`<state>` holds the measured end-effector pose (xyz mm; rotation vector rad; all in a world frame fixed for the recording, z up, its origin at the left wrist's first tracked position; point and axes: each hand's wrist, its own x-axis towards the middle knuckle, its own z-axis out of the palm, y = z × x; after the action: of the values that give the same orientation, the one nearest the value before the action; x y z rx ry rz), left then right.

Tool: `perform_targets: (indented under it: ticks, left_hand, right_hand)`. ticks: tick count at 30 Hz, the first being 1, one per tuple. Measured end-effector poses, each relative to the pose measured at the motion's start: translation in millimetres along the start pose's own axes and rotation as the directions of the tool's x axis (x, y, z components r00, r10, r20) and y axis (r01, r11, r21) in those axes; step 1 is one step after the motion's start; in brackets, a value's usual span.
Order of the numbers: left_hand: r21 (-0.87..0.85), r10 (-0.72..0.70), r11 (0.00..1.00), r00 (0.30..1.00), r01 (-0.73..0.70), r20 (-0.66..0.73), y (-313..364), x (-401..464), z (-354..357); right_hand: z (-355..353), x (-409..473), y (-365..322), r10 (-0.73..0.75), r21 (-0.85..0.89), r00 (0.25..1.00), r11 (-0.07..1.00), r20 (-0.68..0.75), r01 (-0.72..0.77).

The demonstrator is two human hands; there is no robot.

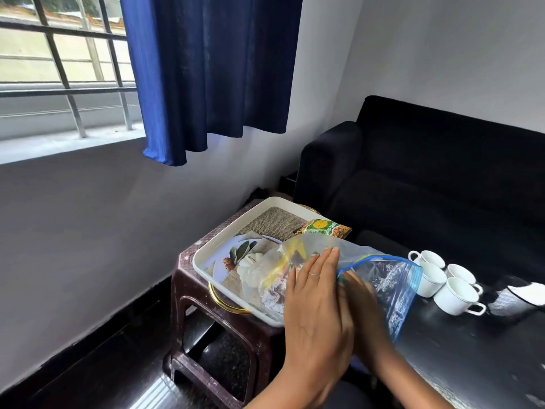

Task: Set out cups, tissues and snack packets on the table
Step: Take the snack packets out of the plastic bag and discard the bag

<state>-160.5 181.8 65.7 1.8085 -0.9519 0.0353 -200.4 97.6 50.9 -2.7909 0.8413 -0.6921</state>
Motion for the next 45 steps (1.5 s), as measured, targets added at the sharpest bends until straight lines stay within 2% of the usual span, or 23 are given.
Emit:
perform_targets:
  ticks: [3, 5, 11, 15, 20, 24, 30, 37, 41, 45]
  left_hand:
    - [0.022, -0.002, 1.000, 1.000, 0.002, 0.028, -5, 3, 3]
    - [0.028, -0.007, 1.000, 1.000, 0.007, 0.016, -7, 4, 4]
    - [0.012, -0.065, 0.998, 0.997, 0.066, -0.031, -20, 12, 3]
    - [-0.061, -0.131, 0.990, 0.982, 0.124, -0.133, -30, 22, -1]
    - [-0.283, -0.370, 0.913, 0.888, 0.293, -0.272, -48, 41, -19]
    - [-0.425, -0.442, 0.863, 0.817, 0.274, -0.370, -61, 56, -46]
    - [-0.501, -0.513, 0.827, 0.709, 0.257, -0.484, -79, 69, -81]
    - [-0.596, -0.595, 0.764, 0.626, 0.246, -0.504, -82, 77, -106]
    - [-0.614, -0.597, 0.755, 0.628, 0.230, -0.498, -80, 77, -105]
    - [-0.606, -0.565, 0.768, 0.664, 0.207, -0.490, -76, 76, -98]
  right_hand:
    - [-10, -13, 26, 0.122, 0.126, 0.990, 0.986, -0.065, -0.113]
    - [-20, -24, 43, 0.130, 0.182, 0.989, 0.977, -0.076, -0.114]
    - [-66, -53, 68, 0.176, 0.184, 0.970, 0.972, -0.169, -0.144]
    - [-89, -63, 73, 0.177, 0.189, 0.945, 0.974, -0.275, -0.127]
    - [-108, -62, 84, 0.202, 0.272, 0.874, 0.959, -0.442, -0.084]
    - [-99, -49, 92, 0.267, 0.350, 0.845, 0.931, -0.464, -0.103]
    - [-50, -18, 98, 0.274, 0.441, 0.903, 0.891, -0.332, -0.108]
    - [14, 33, 84, 0.183, 0.296, 0.971, 0.946, -0.155, -0.131]
    - [46, 62, 76, 0.193, 0.245, 0.980, 0.949, 0.040, -0.197]
    - [68, 89, 62, 0.235, 0.204, 0.964, 0.945, 0.126, -0.257]
